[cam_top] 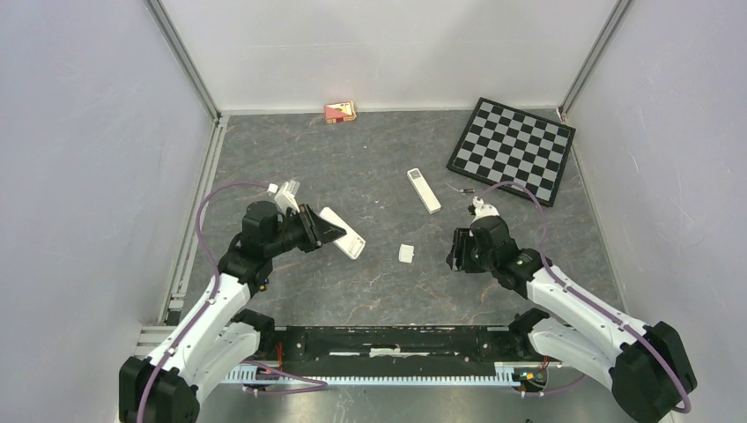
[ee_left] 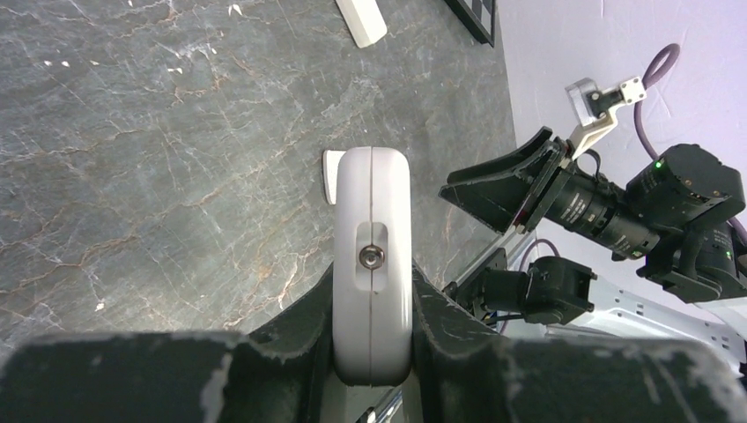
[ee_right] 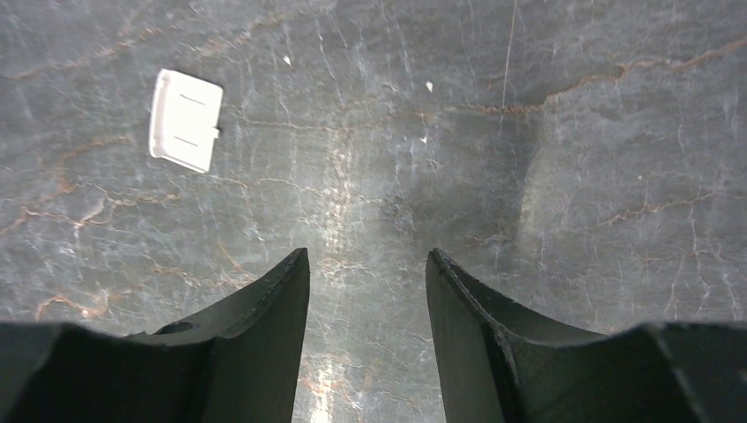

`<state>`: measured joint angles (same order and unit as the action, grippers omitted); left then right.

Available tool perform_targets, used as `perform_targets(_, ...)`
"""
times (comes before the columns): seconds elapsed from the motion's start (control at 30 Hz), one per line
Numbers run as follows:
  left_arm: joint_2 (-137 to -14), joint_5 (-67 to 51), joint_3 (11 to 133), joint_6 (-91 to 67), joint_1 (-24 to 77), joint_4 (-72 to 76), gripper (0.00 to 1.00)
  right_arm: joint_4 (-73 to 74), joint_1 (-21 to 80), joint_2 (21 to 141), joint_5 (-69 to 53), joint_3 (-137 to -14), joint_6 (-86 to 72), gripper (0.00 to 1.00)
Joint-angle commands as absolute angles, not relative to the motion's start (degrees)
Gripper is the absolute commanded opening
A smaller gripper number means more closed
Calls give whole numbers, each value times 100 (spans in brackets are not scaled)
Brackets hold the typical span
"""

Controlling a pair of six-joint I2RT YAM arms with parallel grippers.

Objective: Load the batteries into the remote control

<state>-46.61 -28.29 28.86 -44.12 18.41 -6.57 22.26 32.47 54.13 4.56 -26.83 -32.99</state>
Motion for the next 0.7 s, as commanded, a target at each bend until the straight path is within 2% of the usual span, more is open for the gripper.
perform_targets(0.0, -4446, -2948, 2828, -4578, 1904, -164, 4, 1851, 3226, 5221, 487, -2673, -3333, 57)
perform_targets(0.27, -4165, -2681, 2776, -4495, 1906, -193, 5, 2213, 3382, 5474, -258, -2873, -2973, 59)
perform_targets(0.43, -4131, -2663, 2842, -4370, 1903, -346, 5, 2637, 3932, 5520, -170, -3239, -2964, 66)
perform_targets(0.67, -3935, -2536, 2858, -4205, 1907, -569, 5, 3660, 4755, 5869, -43, -3674, -3376, 70)
